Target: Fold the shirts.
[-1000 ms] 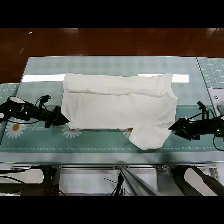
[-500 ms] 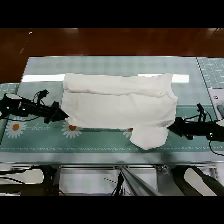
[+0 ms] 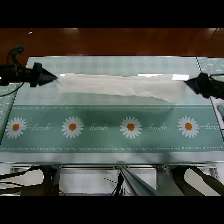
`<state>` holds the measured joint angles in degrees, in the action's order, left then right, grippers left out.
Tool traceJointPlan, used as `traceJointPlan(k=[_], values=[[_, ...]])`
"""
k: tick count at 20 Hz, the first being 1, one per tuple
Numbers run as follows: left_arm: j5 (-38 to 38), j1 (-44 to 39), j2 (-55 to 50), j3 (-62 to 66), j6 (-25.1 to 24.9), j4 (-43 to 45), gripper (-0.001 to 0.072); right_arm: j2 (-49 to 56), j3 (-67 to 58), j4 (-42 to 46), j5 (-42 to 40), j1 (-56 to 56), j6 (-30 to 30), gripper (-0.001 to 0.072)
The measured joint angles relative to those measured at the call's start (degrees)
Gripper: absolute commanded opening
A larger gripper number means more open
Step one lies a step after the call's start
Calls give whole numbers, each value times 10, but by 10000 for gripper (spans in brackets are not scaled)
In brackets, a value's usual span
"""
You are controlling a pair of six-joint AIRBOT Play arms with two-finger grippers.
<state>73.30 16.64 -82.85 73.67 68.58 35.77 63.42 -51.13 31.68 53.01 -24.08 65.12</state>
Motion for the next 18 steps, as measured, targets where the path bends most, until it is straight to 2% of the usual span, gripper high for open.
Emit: traceJointPlan(k=[6, 12, 13, 14, 15, 16, 17, 18], values=[[-86, -39, -90, 71, 12, -9, 19, 160, -127, -3, -107, 94, -2, 43], [-117, -41, -191, 107, 28, -12, 24, 269, -171, 25, -150, 115, 11, 44], [-118, -42, -203, 109, 30, -15, 78, 280, -174, 37, -151, 115, 18, 44], [-119, -42, -214, 110, 30, -15, 189, 289, -175, 48, -153, 116, 21, 45], [-120, -41, -222, 112, 31, -15, 326, 295, -176, 59, -156, 116, 25, 87], [-121, -41, -228, 113, 31, -16, 433, 299, -177, 70, -156, 116, 30, 282], [-119, -40, -232, 114, 32, -16, 482, 301, -177, 80, -156, 114, 31, 452], [-115, -38, -235, 116, 32, -17, 482, 301, -178, 88, -156, 110, 31, 496]])
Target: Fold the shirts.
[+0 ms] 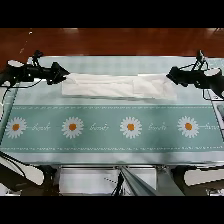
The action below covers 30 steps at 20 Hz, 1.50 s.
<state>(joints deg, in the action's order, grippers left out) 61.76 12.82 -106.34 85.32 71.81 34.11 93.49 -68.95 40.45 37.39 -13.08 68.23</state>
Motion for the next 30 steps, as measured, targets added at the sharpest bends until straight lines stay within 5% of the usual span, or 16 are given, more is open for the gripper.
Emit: traceJointPlan(k=[4, 5, 9, 17, 18, 19, 20, 21, 23, 30], values=[[70, 18, -5, 19, -3, -1, 432, -31, -1, 76, 17, -36, 0, 504], [93, 23, -4, 22, -3, 0, 433, -41, -1, 110, 30, -48, 9, 607], [152, 24, 10, 30, -7, 0, 433, -43, -1, 182, 121, -89, 39, 606], [178, -31, 23, 33, -16, -1, 390, 56, -2, -20, 184, -66, 7, 604], [179, -40, 23, 33, -18, -1, 390, 68, -2, -52, 177, -54, 3, 574], [180, -49, 24, 33, -21, -1, 390, 76, -2, -76, 169, -42, -2, 413], [180, -57, 24, 33, -25, -1, 390, 83, -2, -89, 157, -30, -5, 160], [180, -65, 24, 33, -27, -1, 362, 87, -1, -94, 145, -21, -7, 45], [179, -74, 25, 33, -31, -1, 42, 84, -1, -119, 137, -8, -16, 45], [177, -123, 35, 33, -35, -1, 17, -50, -2, -30, 212, 11, -7, 44]])
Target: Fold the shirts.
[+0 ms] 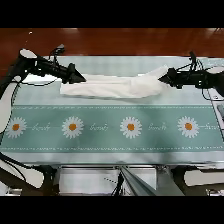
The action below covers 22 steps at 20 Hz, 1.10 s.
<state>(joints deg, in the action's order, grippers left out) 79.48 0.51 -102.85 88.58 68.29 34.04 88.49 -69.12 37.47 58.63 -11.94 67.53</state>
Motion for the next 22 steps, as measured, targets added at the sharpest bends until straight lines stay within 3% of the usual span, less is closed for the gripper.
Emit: traceJointPlan(k=[8, 22], values=[[-51, -149, 2, 0, 3, 0, 17, -247, 0, 192, 78, 63, 143, 44], [-223, -414, -24, 0, 31, -12, 16, -434, 0, 301, 180, 158, 314, 44]])
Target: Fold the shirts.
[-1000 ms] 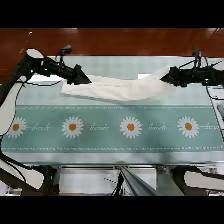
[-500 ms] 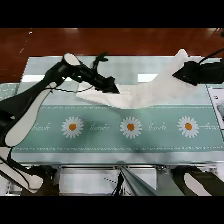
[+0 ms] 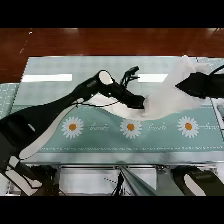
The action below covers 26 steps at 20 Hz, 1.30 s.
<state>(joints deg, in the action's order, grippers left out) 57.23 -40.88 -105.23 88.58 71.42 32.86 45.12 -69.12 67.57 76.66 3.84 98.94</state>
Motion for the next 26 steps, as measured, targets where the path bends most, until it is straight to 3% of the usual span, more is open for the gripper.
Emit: traceJointPlan(k=[6, 14, 18, 23, 26], values=[[-30, -14, -9, 5, 2, -20, 14, -24, 0, 53, 41, 8, 8, 44], [17, 240, 150, 11, 4, 55, 14, 49, 0, 133, -9, 59, -23, 44], [46, 378, 275, 11, 4, 70, 15, 170, 0, 145, -108, 140, -2, 44], [101, 467, 388, 11, 4, 77, 16, 323, 0, 103, -301, 230, 37, 47], [137, 483, 425, 11, 3, 75, 16, 395, 0, 29, -401, 265, 47, 311]])
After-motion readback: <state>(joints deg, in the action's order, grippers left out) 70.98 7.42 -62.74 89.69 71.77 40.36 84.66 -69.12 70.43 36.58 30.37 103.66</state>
